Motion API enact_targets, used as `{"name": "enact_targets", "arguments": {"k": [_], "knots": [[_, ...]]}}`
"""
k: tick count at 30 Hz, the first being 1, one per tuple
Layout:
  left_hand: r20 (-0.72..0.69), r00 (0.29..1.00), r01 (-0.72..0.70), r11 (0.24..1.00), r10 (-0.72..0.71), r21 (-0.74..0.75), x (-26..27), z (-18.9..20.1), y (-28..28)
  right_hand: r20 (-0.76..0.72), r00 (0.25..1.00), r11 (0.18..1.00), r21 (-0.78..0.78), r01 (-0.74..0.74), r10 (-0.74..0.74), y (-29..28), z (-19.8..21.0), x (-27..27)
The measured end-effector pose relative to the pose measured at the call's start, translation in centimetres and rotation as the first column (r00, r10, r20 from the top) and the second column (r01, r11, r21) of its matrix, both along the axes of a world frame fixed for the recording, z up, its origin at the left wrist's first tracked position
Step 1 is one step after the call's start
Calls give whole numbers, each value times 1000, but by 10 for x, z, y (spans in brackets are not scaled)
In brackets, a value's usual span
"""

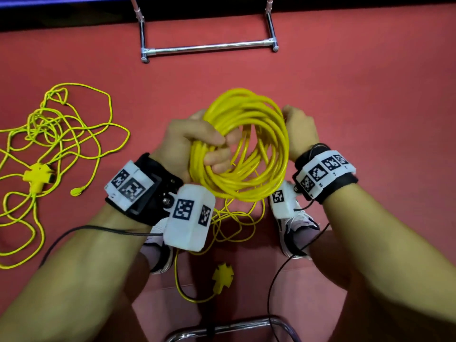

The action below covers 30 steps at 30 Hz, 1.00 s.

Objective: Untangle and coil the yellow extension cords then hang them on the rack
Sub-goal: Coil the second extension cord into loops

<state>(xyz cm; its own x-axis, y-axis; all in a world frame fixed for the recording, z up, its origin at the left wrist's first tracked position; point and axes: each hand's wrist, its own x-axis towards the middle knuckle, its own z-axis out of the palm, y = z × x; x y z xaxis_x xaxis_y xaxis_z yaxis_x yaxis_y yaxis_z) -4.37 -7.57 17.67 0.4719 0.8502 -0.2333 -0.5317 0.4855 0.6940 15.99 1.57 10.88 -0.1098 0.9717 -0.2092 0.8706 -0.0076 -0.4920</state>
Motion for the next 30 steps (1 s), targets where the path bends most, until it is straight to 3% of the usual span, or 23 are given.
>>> {"name": "enact_targets", "arguments": {"k": [3, 5, 7, 11, 13, 16, 20, 27, 30], "knots": [[156, 981, -114, 993, 115, -15, -8, -1, 5, 109, 960, 957, -165, -240, 259, -13, -18, -5], [217, 949, -222, 974, 227, -48, -11, -3, 10, 146, 940, 938, -212, -274, 307, -23, -25, -10], [232, 898, -360, 927, 374, -101, -15, -5, 16, 83, 956, 931, -263, -252, 282, -31, -26, -15], [155, 740, -631, 755, 654, -175, -23, -5, 29, -39, 929, 852, -386, -353, 367, -51, -24, -22], [32, 664, -733, 659, 747, -166, -26, -7, 35, -91, 897, 811, -394, -432, 433, -63, -20, -27], [-242, 496, -851, 522, 834, 54, -23, -13, 39, -145, 864, 808, -307, -502, 482, -74, -8, -35], [-376, 381, -787, 510, 845, 348, -14, -20, 37, -167, 861, 853, -136, -503, 481, -74, 11, -38], [-575, 190, -484, 585, 796, 651, -3, -27, 34, -112, 779, 787, 63, -614, 617, -72, 32, -40], [-675, 230, -372, 704, 701, 605, -1, -31, 34, -132, 756, 767, 152, -623, 641, -69, 37, -41]]}}
